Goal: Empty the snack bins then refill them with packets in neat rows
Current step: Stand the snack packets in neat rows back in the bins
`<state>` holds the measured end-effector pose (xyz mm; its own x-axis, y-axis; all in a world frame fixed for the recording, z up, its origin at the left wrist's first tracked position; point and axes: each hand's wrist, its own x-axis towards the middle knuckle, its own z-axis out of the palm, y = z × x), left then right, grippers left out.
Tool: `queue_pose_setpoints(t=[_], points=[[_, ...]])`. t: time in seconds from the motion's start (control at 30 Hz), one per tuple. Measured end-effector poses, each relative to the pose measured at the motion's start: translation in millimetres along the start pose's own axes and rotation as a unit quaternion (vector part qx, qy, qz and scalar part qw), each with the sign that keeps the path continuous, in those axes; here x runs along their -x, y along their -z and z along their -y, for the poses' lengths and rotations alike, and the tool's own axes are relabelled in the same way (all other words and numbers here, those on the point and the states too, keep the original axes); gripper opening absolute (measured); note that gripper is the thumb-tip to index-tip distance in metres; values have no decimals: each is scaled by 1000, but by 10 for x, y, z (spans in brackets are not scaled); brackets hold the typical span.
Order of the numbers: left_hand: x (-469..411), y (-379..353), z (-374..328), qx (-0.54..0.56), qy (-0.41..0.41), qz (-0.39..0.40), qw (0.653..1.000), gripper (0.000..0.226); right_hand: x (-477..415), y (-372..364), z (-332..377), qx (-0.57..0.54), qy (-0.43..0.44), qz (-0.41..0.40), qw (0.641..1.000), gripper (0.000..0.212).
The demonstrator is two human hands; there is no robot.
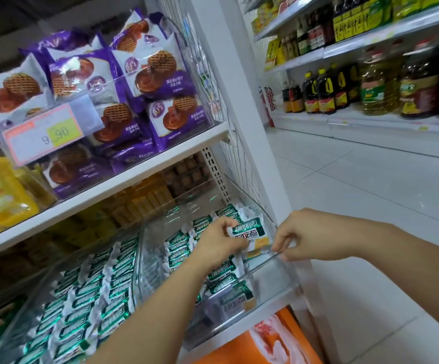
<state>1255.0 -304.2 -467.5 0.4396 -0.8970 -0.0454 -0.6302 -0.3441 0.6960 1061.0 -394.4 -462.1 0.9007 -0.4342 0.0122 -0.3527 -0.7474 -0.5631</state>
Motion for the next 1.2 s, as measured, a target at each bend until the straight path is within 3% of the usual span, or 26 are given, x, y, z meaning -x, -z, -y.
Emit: queue_pose_setpoints(t=[0.13,0.33,0.47,0.57,0.77,1.07,1.2], points=[[-120,-176,75,-200,-55,-6,978,27,7,-3,-18,-13,8,-9,1000,17],[-210,-248,94,-343,-129,-42,930,24,108,-111,-34,-19,34,-80,996,16],[-241,-282,122,-444,-105,13,890,48,115,-160,-31,3,36,-99,994,17],[-276,-293,108,-437,-91,16,895,43,107,-144,-4,2,30,-101,994,16],[-269,-237,163,-312,-60,-53,947,37,124,-131,22,-7,21,-100,995,14],[-395,-325,104,-393,-31,-21,919,44,124,-168,17,-7,18,-101,995,15],[-350,-246,69,-354,-25,4,935,46,135,-199,34,12,8,-103,995,16]])
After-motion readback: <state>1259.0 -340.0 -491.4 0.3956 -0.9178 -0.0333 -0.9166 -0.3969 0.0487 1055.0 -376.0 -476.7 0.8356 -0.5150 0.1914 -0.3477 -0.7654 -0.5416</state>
